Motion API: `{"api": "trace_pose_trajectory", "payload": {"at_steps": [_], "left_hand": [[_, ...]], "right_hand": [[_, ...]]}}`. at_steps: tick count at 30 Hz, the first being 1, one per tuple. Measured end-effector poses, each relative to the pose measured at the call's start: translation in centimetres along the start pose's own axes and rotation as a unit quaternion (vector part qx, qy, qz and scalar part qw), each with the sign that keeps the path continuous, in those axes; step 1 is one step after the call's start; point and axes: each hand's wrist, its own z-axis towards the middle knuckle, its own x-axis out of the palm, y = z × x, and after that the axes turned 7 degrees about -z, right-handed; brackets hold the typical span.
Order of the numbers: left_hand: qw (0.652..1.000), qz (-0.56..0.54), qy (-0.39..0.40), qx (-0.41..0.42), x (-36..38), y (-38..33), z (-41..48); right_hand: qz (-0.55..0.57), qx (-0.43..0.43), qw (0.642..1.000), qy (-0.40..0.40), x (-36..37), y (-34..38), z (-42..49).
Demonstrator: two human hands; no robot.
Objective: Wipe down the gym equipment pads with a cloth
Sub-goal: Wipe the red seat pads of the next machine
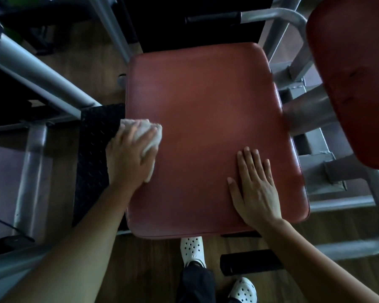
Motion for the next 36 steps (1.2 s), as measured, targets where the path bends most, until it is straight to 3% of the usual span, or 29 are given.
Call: {"api": "trace_pose_trajectory", "payload": {"at_steps": [5, 12, 17, 21, 24, 31, 36], "left_hand": [[0.999, -0.009, 0.024, -0.047, -0.2, -3.8, -10.1], [0.996, -0.052, 0.047, 0.048, 2.2, -12.5, -11.0], [0.99, -0.048, 0.045, 0.125, 1.6, -9.2, -12.3], [0.999, -0.022, 0.027, -0.008, -0.2, -4.0, -13.3], [0.995, 0.009, 0.019, -0.094, -0.2, -5.6, -10.7], [0.992, -0.016, 0.118, 0.034, 2.9, -15.5, -4.0], [0.98, -0.134, 0.122, 0.085, 1.1, -12.7, -3.6]], "right_hand": [[0.004, -0.008, 1.0, 0.004, -0.2, -0.4, 0.0], [-0.001, -0.02, 1.0, -0.004, -0.3, -1.7, 0.0], [0.005, -0.004, 1.0, -0.002, -0.7, -3.0, -0.2], [0.006, -0.002, 1.0, 0.005, -0.8, -3.3, -0.3], [0.016, 0.007, 1.0, 0.002, -0.8, -3.4, -0.3], [0.046, 0.052, 0.998, -0.013, -0.9, -3.7, -0.2], [0.053, 0.069, 0.996, -0.008, -1.0, -3.6, -0.3]]}}
